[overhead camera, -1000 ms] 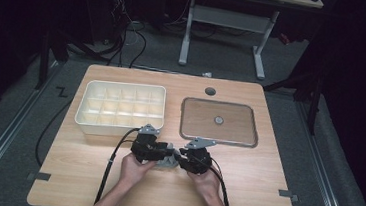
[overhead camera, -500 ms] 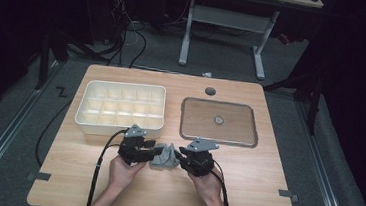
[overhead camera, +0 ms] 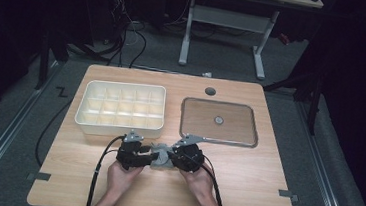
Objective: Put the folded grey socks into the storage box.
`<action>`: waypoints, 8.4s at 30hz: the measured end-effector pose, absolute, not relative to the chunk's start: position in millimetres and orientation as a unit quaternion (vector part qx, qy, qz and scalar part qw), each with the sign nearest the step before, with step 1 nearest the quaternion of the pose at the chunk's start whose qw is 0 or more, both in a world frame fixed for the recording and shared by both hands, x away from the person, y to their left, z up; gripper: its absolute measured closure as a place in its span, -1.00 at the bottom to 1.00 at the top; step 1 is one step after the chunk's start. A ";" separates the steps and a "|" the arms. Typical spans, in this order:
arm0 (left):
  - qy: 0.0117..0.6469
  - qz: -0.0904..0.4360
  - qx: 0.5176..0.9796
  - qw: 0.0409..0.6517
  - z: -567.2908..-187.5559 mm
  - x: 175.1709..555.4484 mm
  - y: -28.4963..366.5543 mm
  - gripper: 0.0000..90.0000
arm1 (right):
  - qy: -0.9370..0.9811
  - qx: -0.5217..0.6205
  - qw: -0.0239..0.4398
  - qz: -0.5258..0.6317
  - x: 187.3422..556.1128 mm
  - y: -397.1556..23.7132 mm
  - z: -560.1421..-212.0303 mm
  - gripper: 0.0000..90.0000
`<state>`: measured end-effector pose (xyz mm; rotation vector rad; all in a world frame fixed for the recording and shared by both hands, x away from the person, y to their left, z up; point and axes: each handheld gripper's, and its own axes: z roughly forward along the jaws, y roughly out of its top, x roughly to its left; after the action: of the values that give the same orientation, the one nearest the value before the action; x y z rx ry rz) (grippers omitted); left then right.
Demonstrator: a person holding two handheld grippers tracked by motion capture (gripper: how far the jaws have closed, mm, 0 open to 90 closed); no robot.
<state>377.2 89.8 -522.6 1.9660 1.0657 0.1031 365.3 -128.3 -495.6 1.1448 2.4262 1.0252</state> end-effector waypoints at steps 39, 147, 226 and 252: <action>0.419 0.052 0.794 0.437 -517.8 372.3 80.4 0.12 | 0.841 0.378 0.147 0.359 358.1 -132.6 -495.1 1.00; 0.428 0.028 0.801 0.418 -530.9 392.3 73.8 0.53 | 0.848 0.351 0.153 0.365 348.3 -126.0 -524.8 0.92; 0.422 0.006 0.792 0.441 -498.9 380.6 79.1 0.87 | 0.866 0.318 0.136 0.362 365.1 -99.3 -523.0 0.84; 0.429 0.001 0.787 0.443 -492.3 377.3 83.7 0.87 | 0.870 0.321 0.117 0.356 357.4 -105.4 -516.3 0.70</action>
<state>377.3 83.7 -492.3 1.9526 1.0652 0.0025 357.4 -105.4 -516.3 0.9404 2.5457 1.0413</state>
